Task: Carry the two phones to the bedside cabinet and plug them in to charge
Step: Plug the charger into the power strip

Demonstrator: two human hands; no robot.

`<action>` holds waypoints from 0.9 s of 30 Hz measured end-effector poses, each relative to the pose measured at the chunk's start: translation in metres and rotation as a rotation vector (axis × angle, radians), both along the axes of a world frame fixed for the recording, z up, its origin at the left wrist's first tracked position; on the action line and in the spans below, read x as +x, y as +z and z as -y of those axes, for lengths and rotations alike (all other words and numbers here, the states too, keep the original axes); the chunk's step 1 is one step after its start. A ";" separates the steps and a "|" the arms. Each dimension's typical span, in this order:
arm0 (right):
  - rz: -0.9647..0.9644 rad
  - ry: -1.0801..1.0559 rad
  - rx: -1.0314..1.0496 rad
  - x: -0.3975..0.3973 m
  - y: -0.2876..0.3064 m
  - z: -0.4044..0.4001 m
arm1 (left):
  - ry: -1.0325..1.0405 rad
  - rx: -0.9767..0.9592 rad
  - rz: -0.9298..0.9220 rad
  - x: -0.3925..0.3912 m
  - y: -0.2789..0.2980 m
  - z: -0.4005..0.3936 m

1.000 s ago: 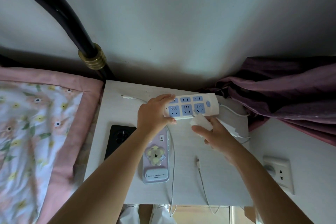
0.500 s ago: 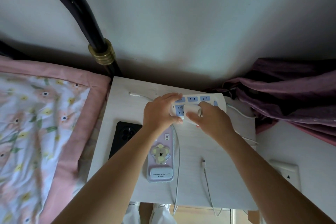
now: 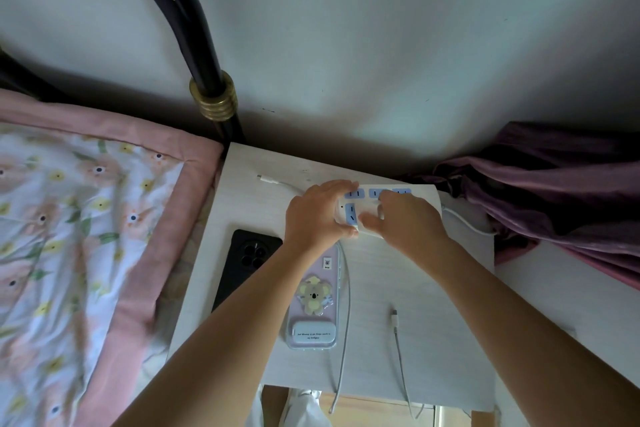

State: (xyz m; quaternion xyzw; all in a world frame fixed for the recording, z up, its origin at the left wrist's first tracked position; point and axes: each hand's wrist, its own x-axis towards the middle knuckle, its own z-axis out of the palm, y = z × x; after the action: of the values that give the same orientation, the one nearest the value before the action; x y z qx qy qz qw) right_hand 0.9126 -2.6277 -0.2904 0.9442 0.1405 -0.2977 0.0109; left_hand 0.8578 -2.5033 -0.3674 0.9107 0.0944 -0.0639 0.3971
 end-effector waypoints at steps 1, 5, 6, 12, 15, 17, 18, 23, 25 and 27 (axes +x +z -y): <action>-0.004 0.004 -0.017 0.002 0.000 -0.003 | -0.004 0.004 0.005 0.000 0.000 -0.001; -0.021 0.041 -0.080 0.007 0.003 -0.015 | -0.036 0.029 0.005 0.001 0.000 -0.003; -0.024 0.053 -0.094 0.009 0.005 -0.019 | -0.046 0.045 0.005 0.002 0.001 -0.004; -0.124 0.097 -0.199 0.016 0.018 -0.034 | -0.084 0.105 -0.012 0.004 0.004 -0.007; -0.132 0.062 -0.189 0.013 0.012 -0.030 | -0.093 0.107 -0.008 0.003 0.003 -0.008; -0.113 -0.015 -0.116 0.010 0.005 -0.022 | -0.102 0.107 -0.012 0.002 0.002 -0.008; -0.108 -0.040 -0.090 0.008 0.002 -0.018 | -0.107 0.106 -0.013 0.002 0.002 -0.009; -0.063 -0.071 -0.065 0.002 -0.003 -0.012 | -0.107 0.101 -0.001 0.002 0.003 -0.009; 0.022 -0.069 -0.054 -0.007 -0.005 -0.012 | -0.079 0.097 0.011 0.000 0.001 -0.007; 0.129 -0.044 -0.055 -0.020 -0.008 -0.009 | -0.052 0.094 0.022 -0.002 0.000 -0.004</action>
State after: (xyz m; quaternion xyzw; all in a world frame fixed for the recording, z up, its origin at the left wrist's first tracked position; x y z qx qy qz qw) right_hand 0.8925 -2.6182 -0.2988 0.9637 0.1105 -0.2400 0.0391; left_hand 0.8556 -2.4988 -0.3672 0.9310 0.0695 -0.0598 0.3533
